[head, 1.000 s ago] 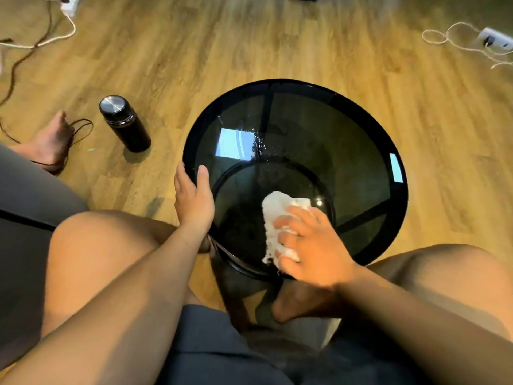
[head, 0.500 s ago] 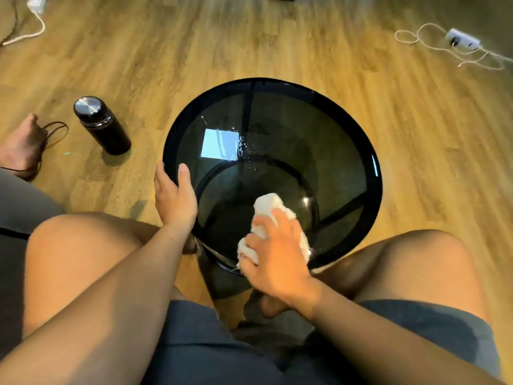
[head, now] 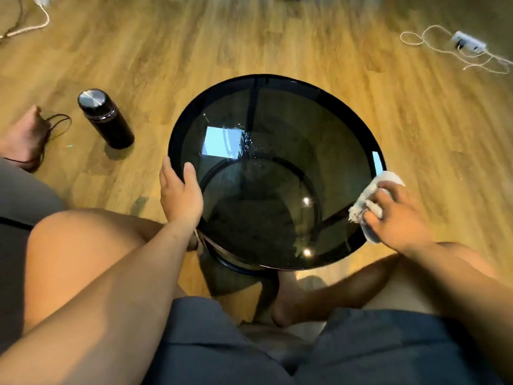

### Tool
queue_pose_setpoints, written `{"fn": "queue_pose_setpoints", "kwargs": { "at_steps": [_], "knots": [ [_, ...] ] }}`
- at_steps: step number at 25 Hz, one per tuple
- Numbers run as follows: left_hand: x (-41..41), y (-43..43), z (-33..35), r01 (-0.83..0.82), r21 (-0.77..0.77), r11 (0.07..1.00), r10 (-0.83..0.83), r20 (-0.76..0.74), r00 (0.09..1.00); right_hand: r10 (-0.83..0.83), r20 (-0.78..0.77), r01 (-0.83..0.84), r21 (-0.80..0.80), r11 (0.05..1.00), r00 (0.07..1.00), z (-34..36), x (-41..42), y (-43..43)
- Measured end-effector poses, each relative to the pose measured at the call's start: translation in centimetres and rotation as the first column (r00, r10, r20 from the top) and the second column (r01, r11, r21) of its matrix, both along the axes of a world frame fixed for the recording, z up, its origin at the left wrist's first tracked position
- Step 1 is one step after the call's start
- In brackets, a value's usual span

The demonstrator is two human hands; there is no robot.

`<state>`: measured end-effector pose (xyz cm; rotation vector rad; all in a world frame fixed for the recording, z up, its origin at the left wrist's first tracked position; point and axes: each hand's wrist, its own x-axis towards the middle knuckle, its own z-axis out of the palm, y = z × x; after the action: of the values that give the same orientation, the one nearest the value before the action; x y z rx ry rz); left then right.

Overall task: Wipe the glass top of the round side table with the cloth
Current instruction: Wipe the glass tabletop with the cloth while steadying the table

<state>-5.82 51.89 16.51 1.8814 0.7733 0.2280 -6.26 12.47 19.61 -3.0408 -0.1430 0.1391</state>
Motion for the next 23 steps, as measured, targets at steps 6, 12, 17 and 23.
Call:
{"fn": "queue_pose_setpoints", "kwargs": {
  "at_steps": [6, 12, 17, 23],
  "knots": [
    [0.3, 0.1, 0.2, -0.002, 0.015, 1.000, 0.002, -0.007, 1.000, -0.090, 0.121, 0.061, 0.227, 0.972, 0.989, -1.5, -0.5, 12.0],
    [0.5, 0.6, -0.2, -0.011, -0.015, 1.000, 0.011, 0.015, 1.000, 0.497, -0.015, -0.444, 0.424, 0.789, 0.868, -0.9, -3.4, 28.9],
    [0.6, 0.5, -0.2, -0.049, -0.090, 0.995, 0.050, 0.005, 0.999, 0.626, 0.093, -0.629, 0.222, 0.745, 0.774, -1.1, 0.4, 15.4],
    [0.5, 0.5, -0.1, -0.055, -0.089, 0.995, 0.055, 0.003, 0.998, -0.003, -0.008, 0.005, 0.288, 0.957, 1.000, 1.0, 4.6, 4.1]
  ]
}}
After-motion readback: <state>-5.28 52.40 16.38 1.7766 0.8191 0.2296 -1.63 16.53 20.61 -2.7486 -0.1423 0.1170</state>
